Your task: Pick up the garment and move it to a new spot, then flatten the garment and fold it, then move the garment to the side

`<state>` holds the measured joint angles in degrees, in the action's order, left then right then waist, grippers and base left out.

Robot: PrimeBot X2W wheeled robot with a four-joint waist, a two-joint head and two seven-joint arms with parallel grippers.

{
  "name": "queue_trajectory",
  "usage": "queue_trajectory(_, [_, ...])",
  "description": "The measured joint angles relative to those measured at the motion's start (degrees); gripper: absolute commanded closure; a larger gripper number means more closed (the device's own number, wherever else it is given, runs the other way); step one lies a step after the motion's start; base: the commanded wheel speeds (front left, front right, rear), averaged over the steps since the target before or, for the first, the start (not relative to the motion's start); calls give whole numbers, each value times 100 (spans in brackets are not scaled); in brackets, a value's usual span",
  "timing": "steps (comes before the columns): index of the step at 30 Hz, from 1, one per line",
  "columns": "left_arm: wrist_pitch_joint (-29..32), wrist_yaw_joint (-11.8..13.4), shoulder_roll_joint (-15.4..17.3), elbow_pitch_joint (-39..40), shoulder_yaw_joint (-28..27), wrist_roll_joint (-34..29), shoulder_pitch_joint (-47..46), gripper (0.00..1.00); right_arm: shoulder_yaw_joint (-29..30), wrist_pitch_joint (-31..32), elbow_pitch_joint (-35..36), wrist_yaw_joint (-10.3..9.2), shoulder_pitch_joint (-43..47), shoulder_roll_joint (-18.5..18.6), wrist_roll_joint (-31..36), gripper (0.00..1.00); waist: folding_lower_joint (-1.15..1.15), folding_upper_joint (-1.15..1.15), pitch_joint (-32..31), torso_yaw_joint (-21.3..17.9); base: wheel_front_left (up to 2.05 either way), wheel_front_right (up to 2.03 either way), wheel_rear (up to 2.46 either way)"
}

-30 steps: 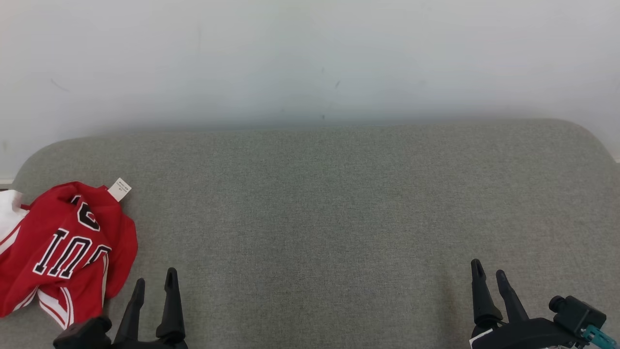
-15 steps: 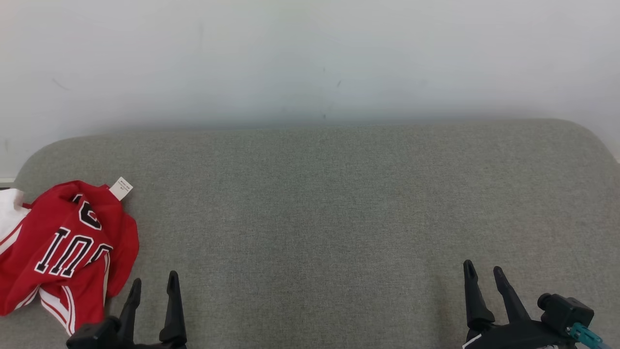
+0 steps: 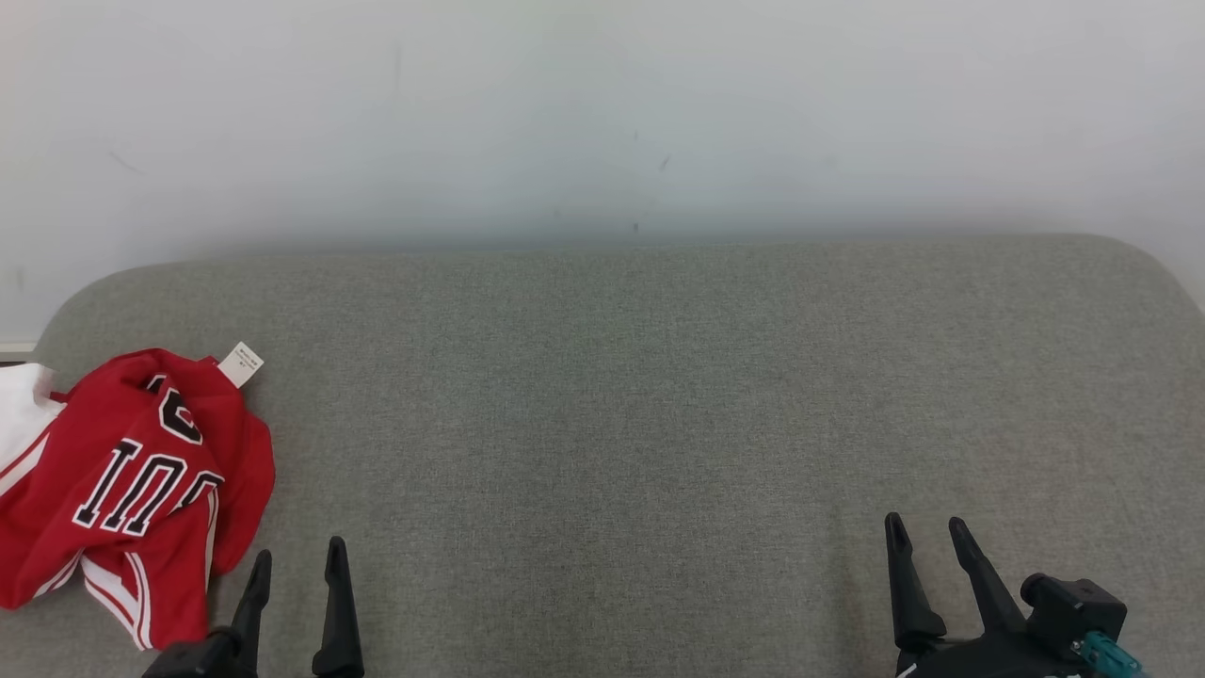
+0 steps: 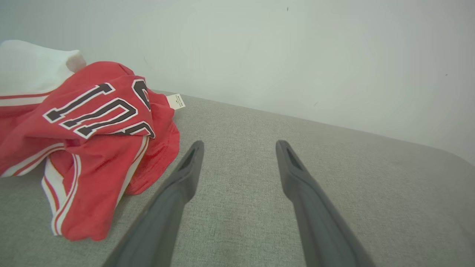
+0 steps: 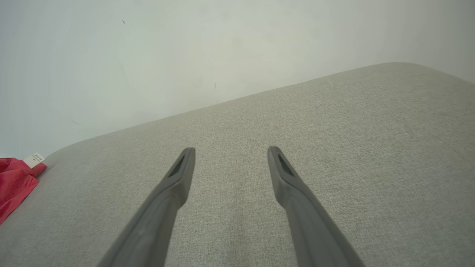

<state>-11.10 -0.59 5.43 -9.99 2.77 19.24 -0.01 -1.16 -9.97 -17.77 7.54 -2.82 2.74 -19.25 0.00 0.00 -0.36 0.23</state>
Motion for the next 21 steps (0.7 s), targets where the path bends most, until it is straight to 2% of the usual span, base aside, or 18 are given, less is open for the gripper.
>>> queue_trajectory(11, [-136,-191,-132,-41,-154,-336,-1,0,-33,-113,-14,0,23,2,559,0,0,0,9,24,0,0,0])
queue_trajectory(21, [-256,-253,-190,-19,-264,-848,-1,0,-83,-225,-76,0,32,3,1004,0,0,0,-4,21,0,0,0])
